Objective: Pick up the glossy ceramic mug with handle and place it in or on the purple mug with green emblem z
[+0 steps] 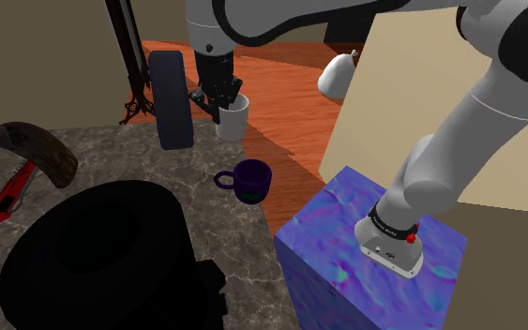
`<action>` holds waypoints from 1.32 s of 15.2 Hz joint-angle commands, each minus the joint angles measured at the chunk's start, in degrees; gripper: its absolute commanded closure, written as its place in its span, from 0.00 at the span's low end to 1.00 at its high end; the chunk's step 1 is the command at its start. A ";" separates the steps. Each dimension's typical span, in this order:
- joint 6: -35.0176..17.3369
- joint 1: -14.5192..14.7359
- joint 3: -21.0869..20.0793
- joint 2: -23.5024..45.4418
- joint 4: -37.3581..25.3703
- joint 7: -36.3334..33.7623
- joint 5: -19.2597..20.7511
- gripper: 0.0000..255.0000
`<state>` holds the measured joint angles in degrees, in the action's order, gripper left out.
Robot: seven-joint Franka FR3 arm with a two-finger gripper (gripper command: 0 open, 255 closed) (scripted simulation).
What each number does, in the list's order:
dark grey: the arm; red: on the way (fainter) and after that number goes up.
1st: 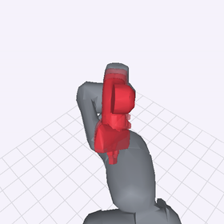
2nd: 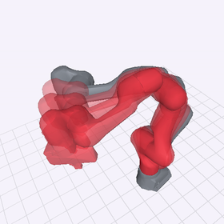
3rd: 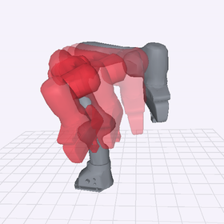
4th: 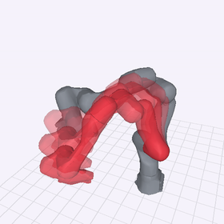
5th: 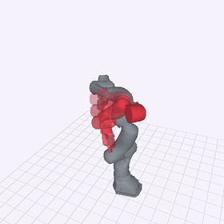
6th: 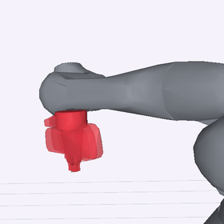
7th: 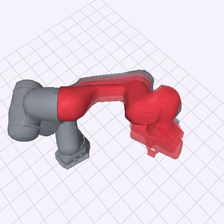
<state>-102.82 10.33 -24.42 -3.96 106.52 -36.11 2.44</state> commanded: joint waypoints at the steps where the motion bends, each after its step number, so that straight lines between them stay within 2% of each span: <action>1: 0.04 0.59 -0.37 -4.14 3.77 -0.47 -1.80 1.00; 3: 0.44 1.30 -0.72 -7.06 6.07 -1.05 -3.10 1.00; 20: -12.59 1.51 -1.52 -4.91 17.18 -2.41 -2.29 1.00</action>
<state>-114.55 11.81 -25.82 -9.13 123.11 -38.31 0.04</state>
